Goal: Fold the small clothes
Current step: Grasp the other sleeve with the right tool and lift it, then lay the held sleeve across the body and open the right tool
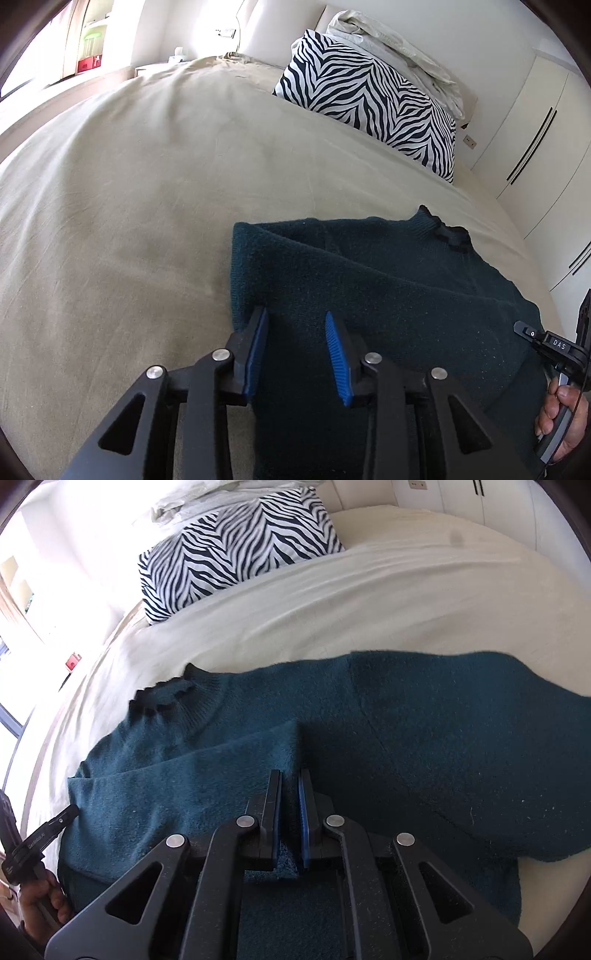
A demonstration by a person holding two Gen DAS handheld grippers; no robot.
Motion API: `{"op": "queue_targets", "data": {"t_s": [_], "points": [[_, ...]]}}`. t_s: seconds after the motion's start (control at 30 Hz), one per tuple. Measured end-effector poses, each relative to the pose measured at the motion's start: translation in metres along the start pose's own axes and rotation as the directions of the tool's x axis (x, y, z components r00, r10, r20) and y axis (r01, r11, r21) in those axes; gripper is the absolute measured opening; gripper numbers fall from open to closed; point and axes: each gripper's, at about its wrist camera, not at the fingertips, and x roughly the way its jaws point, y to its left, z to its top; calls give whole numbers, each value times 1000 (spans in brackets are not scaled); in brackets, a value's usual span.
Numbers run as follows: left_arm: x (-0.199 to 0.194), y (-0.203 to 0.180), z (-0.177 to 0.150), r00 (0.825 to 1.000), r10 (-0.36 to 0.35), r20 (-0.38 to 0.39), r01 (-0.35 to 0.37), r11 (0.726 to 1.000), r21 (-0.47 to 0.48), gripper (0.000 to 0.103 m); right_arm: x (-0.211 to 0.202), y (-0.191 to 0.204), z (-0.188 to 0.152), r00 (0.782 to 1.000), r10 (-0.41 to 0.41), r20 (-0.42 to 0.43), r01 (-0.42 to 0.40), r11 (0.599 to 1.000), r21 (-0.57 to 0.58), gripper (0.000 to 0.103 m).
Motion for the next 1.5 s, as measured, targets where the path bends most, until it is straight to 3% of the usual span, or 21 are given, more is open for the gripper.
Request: {"op": "queue_targets", "data": {"t_s": [0.1,0.23,0.27,0.33,0.37,0.47,0.53,0.6,0.67,0.77,0.87,0.9,0.97,1.07,1.13,1.2,1.3,1.4,1.5], "points": [[0,-4,0,1000,21,-7,-20,999,28,35,4,-7,3,1000,31,-2,-31,999,41,7],[-13,-2,1,1000,3,-6,-3,1000,-11,38,4,-13,8,997,72,-34,-69,994,86,10],[-22,-4,0,1000,-13,13,13,1000,-13,42,0,-17,9,996,81,-26,-78,992,104,11],[-38,-12,-5,998,-11,64,10,1000,24,62,-20,-20,10,995,91,41,-96,988,121,15],[-39,-14,-9,998,6,65,-9,999,43,65,-29,-20,9,991,109,75,-118,985,126,25],[-13,-7,-26,999,37,-27,-35,998,49,65,-42,-8,-1,974,203,104,-216,969,123,74],[-14,-7,-27,999,37,-10,-37,998,53,66,-31,6,-11,974,219,59,-223,973,65,76],[-15,-12,-25,998,63,-20,-62,996,71,66,-4,12,-22,984,170,-55,-169,985,19,76],[-20,-14,-26,997,70,-18,-68,995,75,66,-15,7,-27,981,193,-11,-192,981,22,75],[-41,-11,-33,999,45,5,-45,999,26,66,-55,-27,-29,957,278,87,-289,943,168,75],[-63,-17,-45,1000,5,21,-5,1000,-6,66,-101,-83,-39,948,235,212,-287,922,260,75],[-70,-21,-50,999,-20,27,21,1000,-12,67,-112,-109,-46,947,214,239,-285,903,322,75],[-84,-33,-61,997,-70,35,71,997,-7,71,-133,-170,-65,939,177,296,-305,828,471,75],[-95,-51,-75,986,-168,12,168,985,-25,75,-159,-263,-104,924,82,372,-335,638,693,75],[-96,-61,-81,978,-211,-6,210,977,-40,78,-171,-310,-130,898,55,437,-402,505,764,58],[-92,-74,-85,971,-237,-28,236,971,-44,79,-178,-340,-141,881,33,472,-439,428,790,47],[-83,-87,-87,968,-244,-61,241,969,-53,79,-182,-365,-138,863,-12,505,-459,400,794,45],[-78,-94,-86,956,-284,-71,278,957,-83,79,-173,-386,-122,859,-29,510,-462,383,800,43],[-73,-100,-84,952,-295,-82,287,953,-93,79,-170,-392,-101,894,-80,442,-369,430,824,30]]}}
